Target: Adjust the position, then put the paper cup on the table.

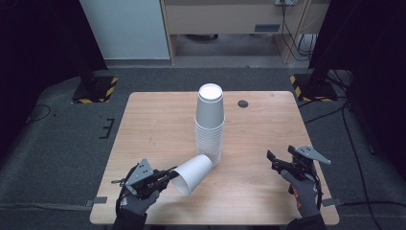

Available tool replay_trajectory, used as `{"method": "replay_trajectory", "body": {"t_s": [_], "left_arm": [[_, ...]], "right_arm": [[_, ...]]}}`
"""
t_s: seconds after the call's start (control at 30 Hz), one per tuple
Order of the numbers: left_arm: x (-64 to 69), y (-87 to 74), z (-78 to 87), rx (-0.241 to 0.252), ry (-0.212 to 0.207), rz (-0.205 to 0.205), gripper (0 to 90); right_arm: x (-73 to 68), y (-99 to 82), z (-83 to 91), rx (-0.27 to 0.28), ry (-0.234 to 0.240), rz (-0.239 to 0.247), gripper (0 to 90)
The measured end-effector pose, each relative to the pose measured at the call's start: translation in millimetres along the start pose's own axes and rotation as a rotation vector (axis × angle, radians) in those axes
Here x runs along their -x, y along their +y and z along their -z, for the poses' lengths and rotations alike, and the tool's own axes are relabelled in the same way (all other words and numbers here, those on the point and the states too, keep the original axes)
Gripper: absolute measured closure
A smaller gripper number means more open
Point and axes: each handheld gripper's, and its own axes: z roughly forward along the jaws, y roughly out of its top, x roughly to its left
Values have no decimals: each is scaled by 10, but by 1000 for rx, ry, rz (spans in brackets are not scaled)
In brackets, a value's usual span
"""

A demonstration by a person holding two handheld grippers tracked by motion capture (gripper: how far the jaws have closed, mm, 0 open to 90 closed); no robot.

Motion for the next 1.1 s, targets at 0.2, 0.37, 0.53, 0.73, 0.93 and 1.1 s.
{"method": "replay_trajectory", "body": {"t_s": [0.2, 0.37, 0.53, 0.73, 0.93, 1.1], "left_arm": [[-98, -55, 171, 16, 41, 24, 854], [-160, -81, 263, 15, 69, 42, 854], [-254, -96, 327, 22, 130, 74, 854], [-393, -84, 366, 23, 211, 119, 854], [-565, -13, 350, 4, 270, 167, 854], [-646, 31, 347, -25, 310, 191, 854]], "right_arm": [[-20, -3, -9, -6, 7, 0, 79], [-19, 6, -3, 0, 10, -5, 79], [-8, 4, -9, -3, 5, -3, 79], [-16, 1, -19, -8, 4, -3, 79], [-33, 3, -39, -11, 5, 2, 80], [-34, 4, -44, -13, 7, 7, 80]]}}
